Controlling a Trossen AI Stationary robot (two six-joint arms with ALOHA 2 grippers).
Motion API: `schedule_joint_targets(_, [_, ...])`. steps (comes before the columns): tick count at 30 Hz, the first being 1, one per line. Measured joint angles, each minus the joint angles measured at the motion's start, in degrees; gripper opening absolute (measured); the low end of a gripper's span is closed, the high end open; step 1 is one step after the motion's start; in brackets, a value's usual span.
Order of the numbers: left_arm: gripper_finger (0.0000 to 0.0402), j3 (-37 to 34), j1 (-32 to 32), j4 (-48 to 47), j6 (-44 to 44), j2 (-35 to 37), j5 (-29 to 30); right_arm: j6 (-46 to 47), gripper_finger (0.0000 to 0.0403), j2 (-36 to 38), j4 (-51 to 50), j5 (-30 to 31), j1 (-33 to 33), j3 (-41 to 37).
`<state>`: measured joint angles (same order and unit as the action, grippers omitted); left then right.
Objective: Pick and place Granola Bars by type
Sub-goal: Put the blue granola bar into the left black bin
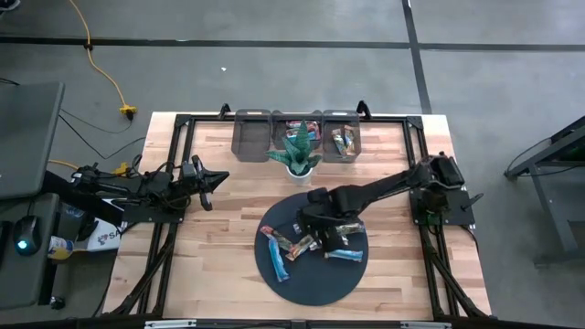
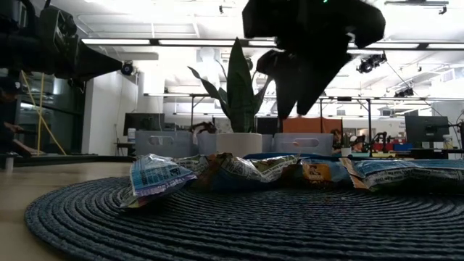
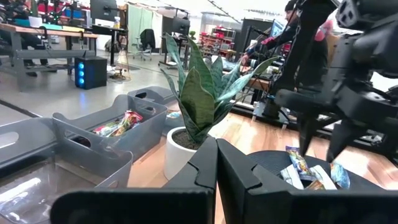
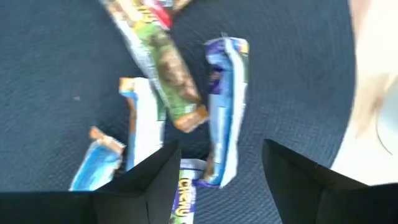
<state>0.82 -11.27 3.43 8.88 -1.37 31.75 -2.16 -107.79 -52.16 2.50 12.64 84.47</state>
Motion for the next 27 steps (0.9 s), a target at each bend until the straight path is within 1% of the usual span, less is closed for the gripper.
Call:
schedule_joint_targets(8, [0.0001, 0.0, 0.0, 0.0, 0.0, 0.0, 0.0, 3.6, 0.0209, -0.2, -0.8, -0.3, -2.2, 0.0])
schedule_joint_targets(12, [0.0001, 0.0, 0.0, 0.0, 0.0, 0.0, 0.0, 4.4, 0.0209, -0.2, -1.0, 1.0, -2.2, 0.0])
schedule_joint_targets(19, [0.0001, 0.0, 0.0, 0.0, 0.0, 0.0, 0.0, 6.9, 0.0209, -0.6, -0.9, 1.0, -2.2, 0.0])
schedule_joint_targets(21, [0.0001, 0.0, 0.0, 0.0, 0.0, 0.0, 0.0, 8.5, 0.0209, -0.7, 0.6, 0.7, -2.2, -1.3])
schedule_joint_targets(27, [0.0001, 0.0, 0.0, 0.0, 0.0, 0.0, 0.0, 12.0, 0.0209, -0.9, 3.6, -0.3, -2.1, -8.3])
